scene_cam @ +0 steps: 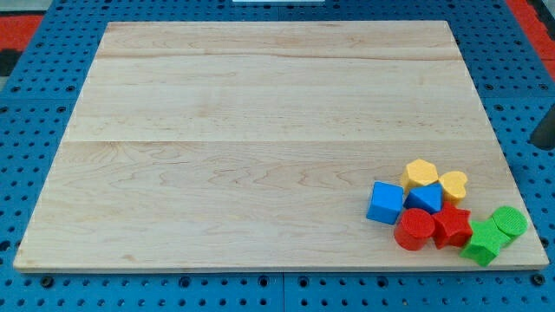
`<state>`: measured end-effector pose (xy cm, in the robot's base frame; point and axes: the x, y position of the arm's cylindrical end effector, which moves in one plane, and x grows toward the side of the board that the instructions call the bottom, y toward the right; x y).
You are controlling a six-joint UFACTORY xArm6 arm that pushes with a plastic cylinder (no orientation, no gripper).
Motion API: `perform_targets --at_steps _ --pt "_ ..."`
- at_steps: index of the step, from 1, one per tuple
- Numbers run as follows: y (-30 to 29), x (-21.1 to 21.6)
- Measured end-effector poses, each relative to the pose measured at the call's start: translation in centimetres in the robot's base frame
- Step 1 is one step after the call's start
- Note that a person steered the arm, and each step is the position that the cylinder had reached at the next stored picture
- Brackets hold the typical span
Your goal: Separate the green star and green circle
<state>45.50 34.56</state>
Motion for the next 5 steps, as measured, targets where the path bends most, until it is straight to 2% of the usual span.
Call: perform_targets --at_steps 1,2,3,4,5 --pt "-0.4 7.2" --pt "-0.2 11.4" --pt "-0.1 12.6" --pt "-0.3 15.5" --pt "-0.7 15.7"
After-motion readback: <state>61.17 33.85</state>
